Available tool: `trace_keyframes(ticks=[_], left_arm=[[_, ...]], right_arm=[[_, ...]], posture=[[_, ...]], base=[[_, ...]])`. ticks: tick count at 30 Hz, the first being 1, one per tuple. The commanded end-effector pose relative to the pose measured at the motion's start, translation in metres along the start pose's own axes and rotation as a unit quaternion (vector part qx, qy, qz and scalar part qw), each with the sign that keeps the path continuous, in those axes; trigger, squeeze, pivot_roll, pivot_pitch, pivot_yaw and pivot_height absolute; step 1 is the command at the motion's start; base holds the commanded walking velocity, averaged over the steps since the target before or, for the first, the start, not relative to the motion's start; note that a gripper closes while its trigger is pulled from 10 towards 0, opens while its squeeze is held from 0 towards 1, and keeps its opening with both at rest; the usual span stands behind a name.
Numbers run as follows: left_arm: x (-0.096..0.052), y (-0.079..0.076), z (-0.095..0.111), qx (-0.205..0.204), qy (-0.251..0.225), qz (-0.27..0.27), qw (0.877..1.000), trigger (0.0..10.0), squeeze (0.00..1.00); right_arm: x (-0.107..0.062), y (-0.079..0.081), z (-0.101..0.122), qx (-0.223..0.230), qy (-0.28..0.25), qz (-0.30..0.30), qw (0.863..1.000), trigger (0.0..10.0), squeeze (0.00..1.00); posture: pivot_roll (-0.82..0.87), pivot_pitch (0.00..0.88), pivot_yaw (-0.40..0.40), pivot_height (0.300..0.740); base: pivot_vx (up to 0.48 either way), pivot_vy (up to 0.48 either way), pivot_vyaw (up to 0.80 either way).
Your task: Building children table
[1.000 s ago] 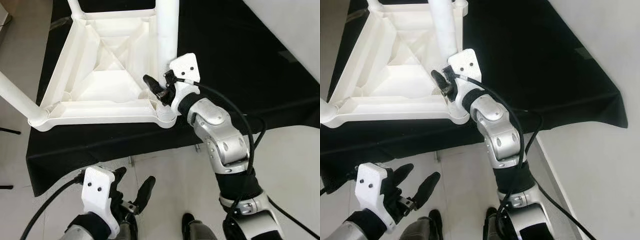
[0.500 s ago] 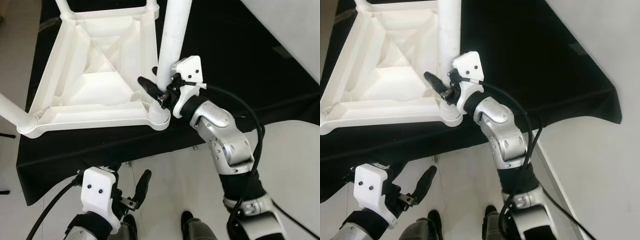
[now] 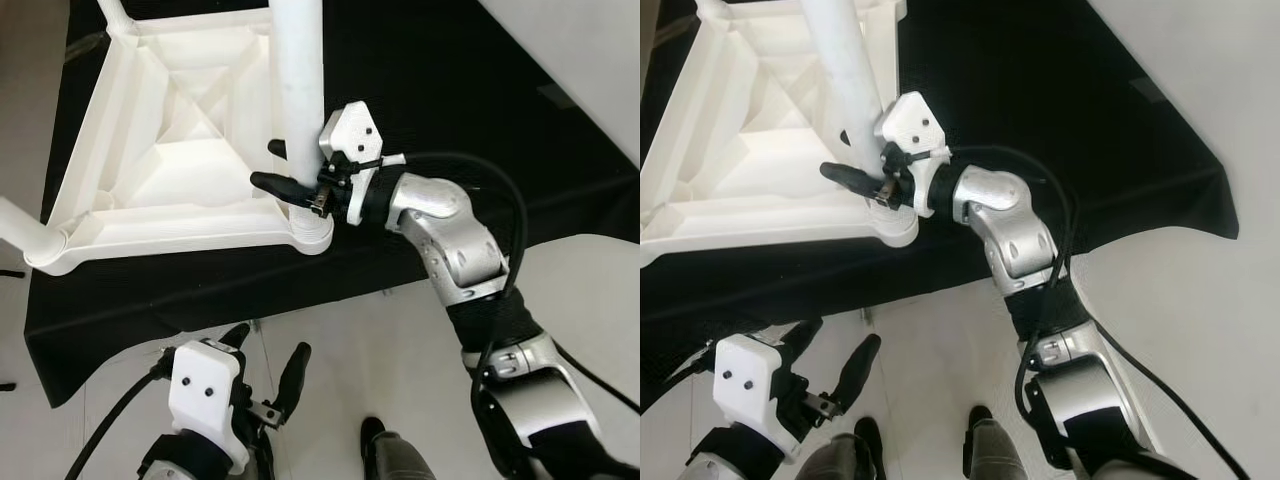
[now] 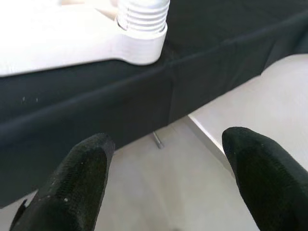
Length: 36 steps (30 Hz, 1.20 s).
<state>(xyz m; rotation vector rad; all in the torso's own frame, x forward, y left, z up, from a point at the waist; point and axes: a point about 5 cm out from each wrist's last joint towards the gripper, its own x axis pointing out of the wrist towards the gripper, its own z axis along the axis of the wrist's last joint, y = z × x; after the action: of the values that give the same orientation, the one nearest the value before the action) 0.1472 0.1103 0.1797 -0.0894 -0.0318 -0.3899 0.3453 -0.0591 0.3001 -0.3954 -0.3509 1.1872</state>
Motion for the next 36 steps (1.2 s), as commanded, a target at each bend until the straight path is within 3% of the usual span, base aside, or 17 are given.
trace_keyframes(ticks=[1,3,4,5,6,9,16,20,23,36], left_arm=[[-0.003,-0.002,-0.004,-0.002,0.01,0.003,1.0,10.0,0.0],[-0.003,-0.002,-0.004,-0.002,0.01,0.003,1.0,10.0,0.0],[-0.003,-0.002,-0.003,-0.003,0.009,0.003,1.0,10.0,0.0],[-0.003,-0.002,-0.003,-0.003,0.009,0.003,1.0,10.0,0.0],[-0.004,-0.003,-0.002,0.0,0.008,0.001,1.0,10.0,0.0],[-0.006,-0.003,0.0,0.005,0.006,0.003,1.0,10.0,0.0],[-0.009,0.001,0.005,0.022,0.006,0.017,1.0,10.0,0.0],[-0.008,0.012,0.007,0.052,0.006,0.04,0.998,10.0,0.0],[-0.008,0.018,0.007,0.051,0.007,0.05,0.997,10.0,0.0],[-0.019,0.006,0.008,0.037,0.023,0.031,0.999,10.0,0.0]], right_arm=[[0.001,0.01,-0.023,0.035,0.036,0.067,0.996,0.9,0.0],[0.001,0.01,-0.023,0.035,0.036,0.067,0.996,0.9,0.0],[0.001,0.011,-0.021,0.042,0.027,0.088,0.995,3.7,0.0],[0.001,0.011,-0.021,0.042,0.027,0.088,0.995,3.7,0.0],[0.0,0.011,-0.021,0.057,0.014,0.12,0.991,10.0,0.0],[-0.001,0.009,-0.021,0.087,-0.006,0.17,0.982,10.0,0.0],[0.001,-0.001,-0.016,0.104,-0.024,0.214,0.971,10.0,0.0],[0.002,-0.007,-0.009,0.086,-0.027,0.237,0.967,10.0,0.0],[0.001,-0.008,-0.007,0.07,-0.02,0.26,0.963,10.0,0.0],[0.001,-0.01,0.009,0.014,0.033,0.342,0.939,10.0,0.0]], posture=[[0.05,0.419,0.018,0.74],[0.05,0.419,0.018,0.74],[0.05,0.419,0.018,0.74],[0.05,0.419,0.018,0.74],[0.06,0.434,0.019,0.74],[0.08,0.452,0.023,0.74],[0.11,0.478,0.028,0.74],[0.11,0.483,0.028,0.74],[0.11,0.491,0.03,0.74],[0.11,0.532,0.029,0.74]], base=[[0.0,0.0,0.0],[0.0,0.0,0.0],[0.0,0.0,0.0],[0.0,0.0,0.0],[0.0,0.0,0.0],[0.0,0.0,0.0],[0.0,0.0,0.0],[0.0,0.0,0.0],[0.0,0.0,0.0],[0.0,0.0,0.0]])
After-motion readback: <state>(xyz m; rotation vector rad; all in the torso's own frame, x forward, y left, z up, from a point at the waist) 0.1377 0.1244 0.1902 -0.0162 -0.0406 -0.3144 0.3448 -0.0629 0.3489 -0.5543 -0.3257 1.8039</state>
